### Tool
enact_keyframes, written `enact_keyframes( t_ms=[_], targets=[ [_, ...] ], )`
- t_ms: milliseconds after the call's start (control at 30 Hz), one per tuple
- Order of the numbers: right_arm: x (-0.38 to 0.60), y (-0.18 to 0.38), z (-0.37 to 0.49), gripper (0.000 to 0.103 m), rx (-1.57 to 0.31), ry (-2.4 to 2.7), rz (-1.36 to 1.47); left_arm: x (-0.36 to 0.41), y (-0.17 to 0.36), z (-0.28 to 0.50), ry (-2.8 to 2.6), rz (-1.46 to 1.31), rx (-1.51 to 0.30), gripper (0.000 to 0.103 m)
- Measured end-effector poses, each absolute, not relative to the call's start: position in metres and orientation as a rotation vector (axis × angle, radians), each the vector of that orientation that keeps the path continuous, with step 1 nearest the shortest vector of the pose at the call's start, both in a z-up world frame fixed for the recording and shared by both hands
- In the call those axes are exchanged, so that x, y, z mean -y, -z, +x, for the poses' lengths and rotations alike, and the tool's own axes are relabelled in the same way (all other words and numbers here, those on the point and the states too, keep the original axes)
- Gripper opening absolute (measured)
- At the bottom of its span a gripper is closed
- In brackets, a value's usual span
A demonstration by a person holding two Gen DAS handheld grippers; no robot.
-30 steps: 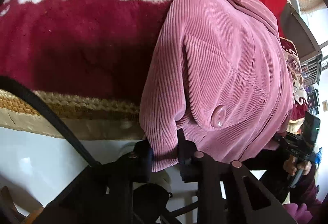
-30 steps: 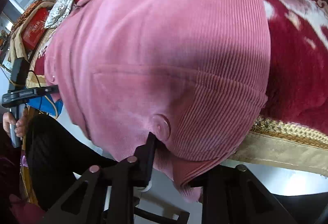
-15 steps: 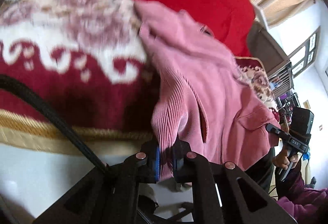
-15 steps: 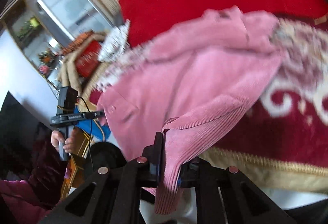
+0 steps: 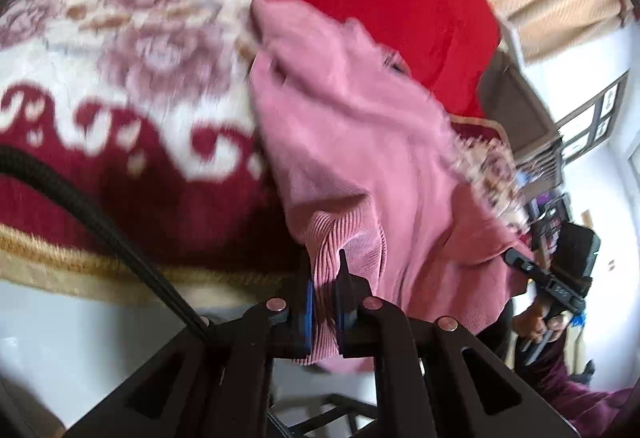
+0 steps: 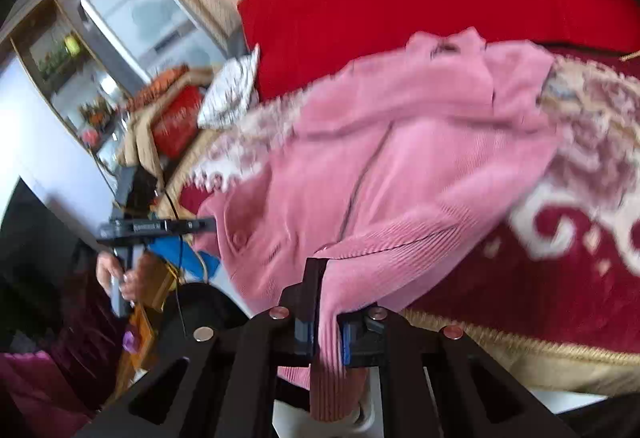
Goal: Fold large clothes
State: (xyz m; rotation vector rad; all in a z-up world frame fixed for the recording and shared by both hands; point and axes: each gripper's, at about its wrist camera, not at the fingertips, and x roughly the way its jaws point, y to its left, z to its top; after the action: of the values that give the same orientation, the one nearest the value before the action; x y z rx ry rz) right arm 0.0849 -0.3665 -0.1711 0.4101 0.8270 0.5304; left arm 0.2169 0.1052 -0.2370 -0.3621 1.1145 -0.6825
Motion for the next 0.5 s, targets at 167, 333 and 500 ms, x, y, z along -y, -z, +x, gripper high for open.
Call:
enact_keyframes(
  t_ms=[167, 333, 500],
  targets=[
    [0.401, 0.126, 0.121, 0.009, -0.725, -0.508, 0.474, -0.104, 0.180, 0.257, 0.698, -0.408, -1.012, 0.008],
    [0.465, 0.100, 0.197, 0.009, -0.621, -0.396, 0.602, -0.091, 0.138, 0.338, 0.630, -0.436, -0.933, 0.008],
    [0.536, 0.141, 0.296, 0.010, -0.608, -0.275, 0.894, -0.058, 0.157, 0.450, 0.512, -0.465, -0.924, 0.008]
  ],
)
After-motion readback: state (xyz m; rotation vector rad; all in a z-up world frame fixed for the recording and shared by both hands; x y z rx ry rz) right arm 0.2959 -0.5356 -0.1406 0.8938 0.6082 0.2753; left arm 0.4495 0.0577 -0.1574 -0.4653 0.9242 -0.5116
